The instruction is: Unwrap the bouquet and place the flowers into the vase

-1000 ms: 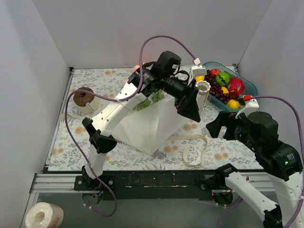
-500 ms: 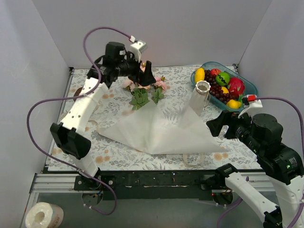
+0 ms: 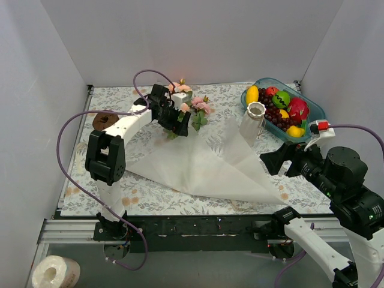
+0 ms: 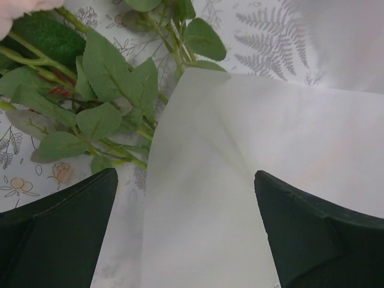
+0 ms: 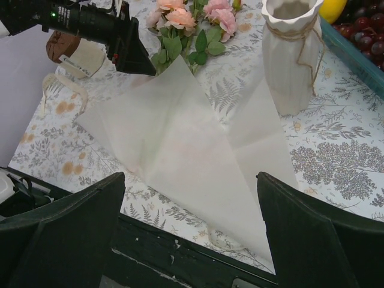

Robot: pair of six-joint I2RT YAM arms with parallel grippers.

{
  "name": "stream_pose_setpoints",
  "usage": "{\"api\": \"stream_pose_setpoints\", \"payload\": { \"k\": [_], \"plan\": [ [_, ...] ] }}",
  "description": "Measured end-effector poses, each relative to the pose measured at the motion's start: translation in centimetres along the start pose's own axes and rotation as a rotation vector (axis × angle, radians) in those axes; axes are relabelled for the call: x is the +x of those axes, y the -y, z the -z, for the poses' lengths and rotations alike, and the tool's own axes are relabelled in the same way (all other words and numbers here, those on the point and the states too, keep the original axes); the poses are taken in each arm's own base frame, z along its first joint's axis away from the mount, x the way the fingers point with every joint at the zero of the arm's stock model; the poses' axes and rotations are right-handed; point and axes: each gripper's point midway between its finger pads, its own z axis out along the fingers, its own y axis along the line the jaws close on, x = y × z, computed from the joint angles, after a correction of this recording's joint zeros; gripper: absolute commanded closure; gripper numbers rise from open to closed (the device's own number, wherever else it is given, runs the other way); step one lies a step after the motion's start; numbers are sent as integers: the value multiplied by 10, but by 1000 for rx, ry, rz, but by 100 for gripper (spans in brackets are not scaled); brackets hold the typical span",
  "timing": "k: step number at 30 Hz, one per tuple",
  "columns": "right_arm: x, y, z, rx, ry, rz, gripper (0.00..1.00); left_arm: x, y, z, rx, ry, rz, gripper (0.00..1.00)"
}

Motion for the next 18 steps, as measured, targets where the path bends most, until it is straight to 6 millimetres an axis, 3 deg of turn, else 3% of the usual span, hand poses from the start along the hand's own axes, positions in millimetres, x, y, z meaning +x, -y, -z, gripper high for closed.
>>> {"api": "stream_pose_setpoints", "payload": {
  "k": [3, 7, 12, 18],
  "plan": [
    [1, -3, 2, -19, 5, 1, 2, 14, -7, -5, 7, -4, -2, 2],
    [3, -6, 1, -39, 1, 1, 2, 33, -3, -12, 52, -42, -19, 7],
    [6, -7, -2, -55, -4, 1, 2, 28, -2, -17, 95, -41, -32, 9],
    [9, -8, -6, -65, -8, 0, 2, 32, -20, -14, 80, -41, -8, 12]
  ]
}}
